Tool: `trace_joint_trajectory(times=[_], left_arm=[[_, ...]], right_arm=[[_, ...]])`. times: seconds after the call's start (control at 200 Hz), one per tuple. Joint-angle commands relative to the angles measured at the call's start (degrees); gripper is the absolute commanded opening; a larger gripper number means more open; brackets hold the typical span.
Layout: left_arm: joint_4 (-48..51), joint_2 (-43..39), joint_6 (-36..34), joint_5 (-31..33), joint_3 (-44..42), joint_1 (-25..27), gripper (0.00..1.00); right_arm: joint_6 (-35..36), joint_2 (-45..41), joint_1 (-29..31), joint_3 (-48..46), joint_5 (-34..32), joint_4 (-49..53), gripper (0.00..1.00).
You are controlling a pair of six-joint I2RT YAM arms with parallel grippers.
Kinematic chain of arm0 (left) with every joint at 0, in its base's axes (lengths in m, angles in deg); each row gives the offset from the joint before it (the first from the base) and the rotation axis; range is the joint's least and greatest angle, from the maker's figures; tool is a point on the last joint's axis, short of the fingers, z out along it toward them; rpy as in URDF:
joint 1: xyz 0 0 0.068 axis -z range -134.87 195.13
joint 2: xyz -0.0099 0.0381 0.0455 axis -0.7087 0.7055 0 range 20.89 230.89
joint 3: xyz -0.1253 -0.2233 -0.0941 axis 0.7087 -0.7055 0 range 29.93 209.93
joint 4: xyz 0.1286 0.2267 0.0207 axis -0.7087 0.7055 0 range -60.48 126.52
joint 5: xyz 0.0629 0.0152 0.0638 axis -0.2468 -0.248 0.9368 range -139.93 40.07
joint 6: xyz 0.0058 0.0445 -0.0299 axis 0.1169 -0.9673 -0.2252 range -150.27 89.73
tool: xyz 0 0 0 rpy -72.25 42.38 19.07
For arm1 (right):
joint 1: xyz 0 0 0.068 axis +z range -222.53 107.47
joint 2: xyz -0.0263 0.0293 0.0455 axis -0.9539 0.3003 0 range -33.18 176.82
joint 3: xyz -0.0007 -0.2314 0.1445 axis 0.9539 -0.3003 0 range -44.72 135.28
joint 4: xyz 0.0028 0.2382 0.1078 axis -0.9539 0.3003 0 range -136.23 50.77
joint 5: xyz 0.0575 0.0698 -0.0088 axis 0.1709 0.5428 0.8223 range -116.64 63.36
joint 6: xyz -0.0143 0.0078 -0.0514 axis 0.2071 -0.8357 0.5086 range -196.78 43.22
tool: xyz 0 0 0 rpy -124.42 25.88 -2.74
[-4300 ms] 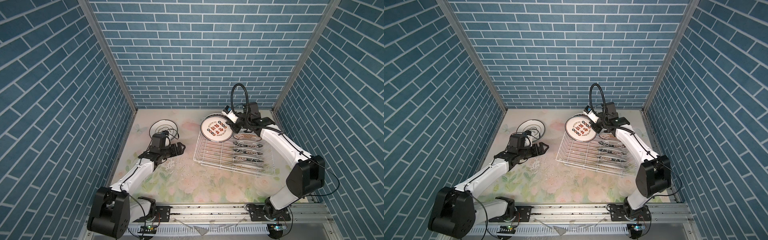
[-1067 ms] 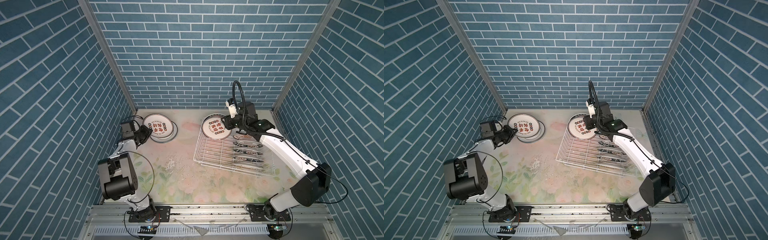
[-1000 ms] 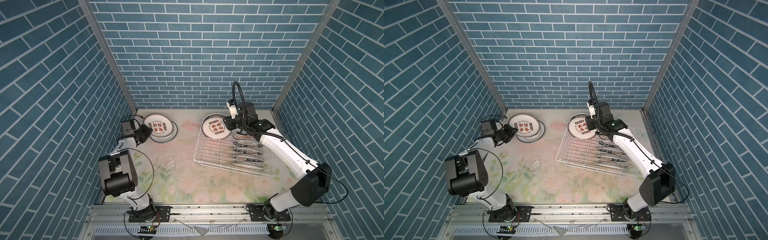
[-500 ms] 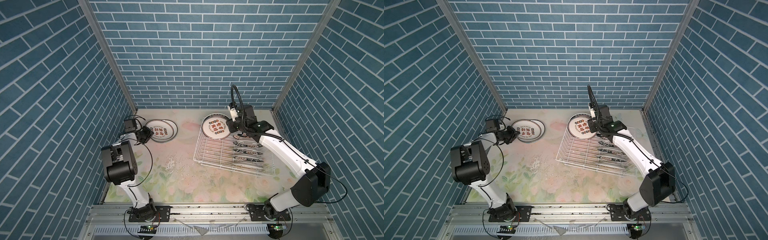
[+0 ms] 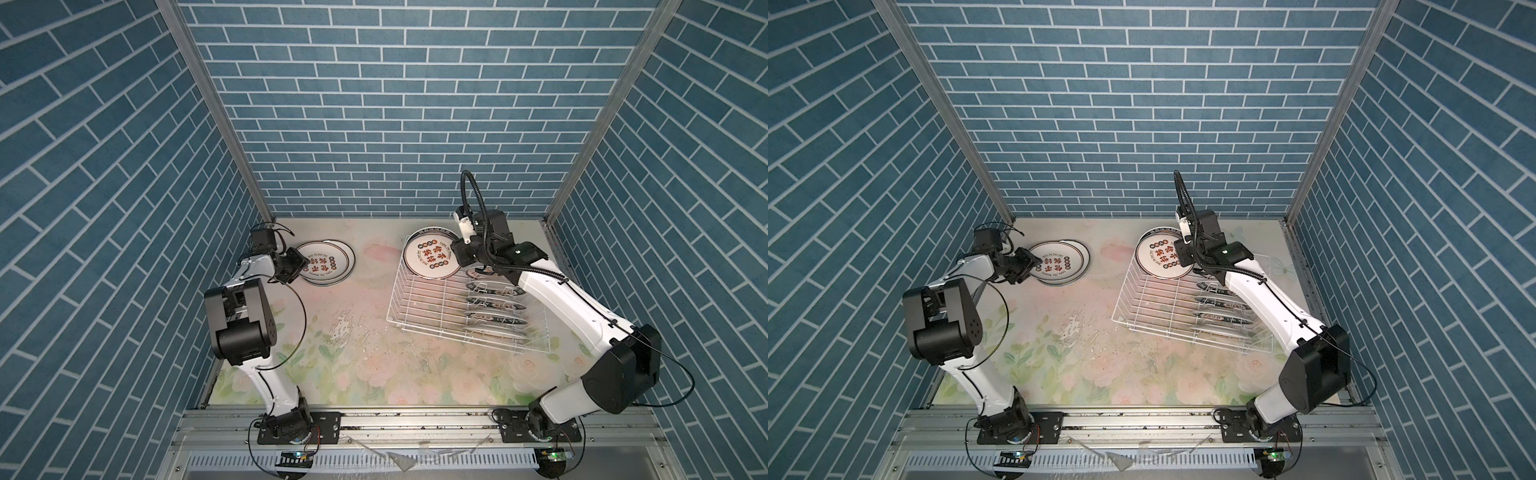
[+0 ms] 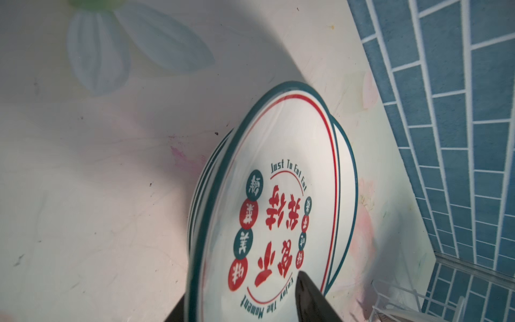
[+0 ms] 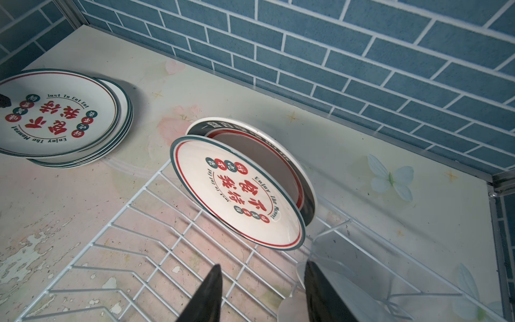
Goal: Unload the plates from the dish rack
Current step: 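Lower the right gripper onto the next red-lettered plate while the left withdraws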
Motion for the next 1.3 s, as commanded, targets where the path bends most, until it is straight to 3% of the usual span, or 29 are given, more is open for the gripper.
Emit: trace_joint_trajectory(times=[0.0, 0.35, 0.585, 0.815, 0.915, 0.925, 0.94, 0.97, 1.295], left_arm=[[6.1, 2.1, -3.5, 3.7, 2.8, 1.4, 0.54], [10.2, 3.7, -4.9, 7.5, 5.0, 2.3, 0.61], [10.7, 4.5, -6.1, 6.4, 5.3, 2.7, 0.62], [6.7, -5.4, -7.9, 3.3, -3.5, 2.7, 0.69], [1.8, -12.0, -7.8, -1.1, -10.5, 2.8, 0.72], [1.1, -12.7, -7.8, -1.7, -11.3, 2.9, 0.75], [0.0, -13.6, -7.7, -2.6, -12.4, 3.0, 0.89], [-1.5, -15.6, -7.7, -3.5, -14.3, 3.6, 0.99], [-10.2, -29.2, -5.9, -8.8, -26.4, 9.5, 0.99]], right_arm=[[2.5, -1.1, -0.2, -1.9, 1.2, 0.3, 0.49], [4.1, -0.9, -0.7, -2.4, 3.0, 0.9, 0.49], [6.9, -1.3, -1.4, -2.0, 5.6, 1.7, 0.49], [10.7, 2.2, -5.4, 5.2, 15.0, 7.1, 0.50], [13.9, 4.5, -6.3, 8.6, 18.3, 9.7, 0.50], [14.2, 4.8, -6.5, 9.0, 18.7, 10.0, 0.51], [14.7, 5.2, -6.6, 9.6, 19.3, 10.5, 0.50], [15.9, 6.2, -6.8, 10.7, 20.5, 11.8, 0.50], [22.8, 13.6, -8.4, 17.9, 25.7, 15.5, 0.50]])
